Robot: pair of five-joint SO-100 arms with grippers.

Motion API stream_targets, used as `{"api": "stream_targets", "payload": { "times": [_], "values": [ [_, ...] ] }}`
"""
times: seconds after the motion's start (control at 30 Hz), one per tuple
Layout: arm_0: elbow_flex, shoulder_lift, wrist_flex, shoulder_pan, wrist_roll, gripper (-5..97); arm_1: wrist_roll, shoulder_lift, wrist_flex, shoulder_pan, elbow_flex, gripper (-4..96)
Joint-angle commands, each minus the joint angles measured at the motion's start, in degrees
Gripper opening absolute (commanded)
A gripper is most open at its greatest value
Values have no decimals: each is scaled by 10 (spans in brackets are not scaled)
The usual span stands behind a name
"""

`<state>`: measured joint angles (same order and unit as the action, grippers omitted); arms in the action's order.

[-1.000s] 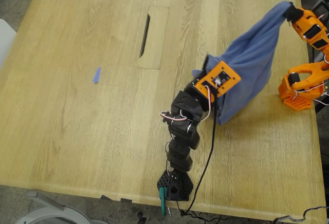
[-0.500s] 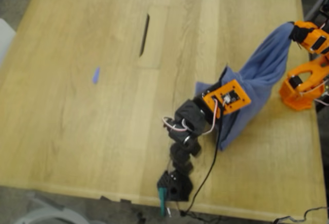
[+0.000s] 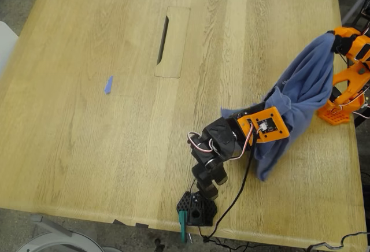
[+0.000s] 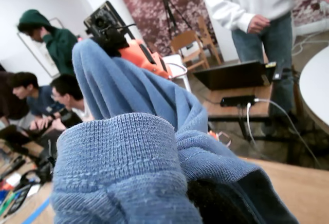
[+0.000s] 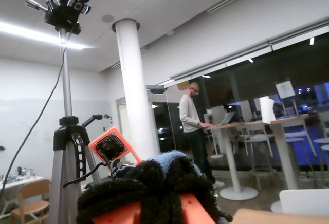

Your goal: Fold a T-shirt

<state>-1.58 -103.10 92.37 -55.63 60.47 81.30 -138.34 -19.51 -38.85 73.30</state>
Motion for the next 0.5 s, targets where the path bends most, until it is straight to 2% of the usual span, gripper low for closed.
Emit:
{"api": "stream_targets", "payload": {
  "times": [0.0, 0.17, 0.27, 0.47],
  "values": [
    [-24, -36, -102, -8, 17, -2, 4, 29, -11, -4, -76, 2],
    [-64, -35, -180, -8, 17, -2, 11, 75, -4, 8, -139, 2],
    [-68, -36, -176, -12, 12, -2, 15, 74, 6, 4, -126, 2],
    [-72, -37, -112, -69, 39, -2, 11, 61, -2, -25, -89, 2]
  ]
}}
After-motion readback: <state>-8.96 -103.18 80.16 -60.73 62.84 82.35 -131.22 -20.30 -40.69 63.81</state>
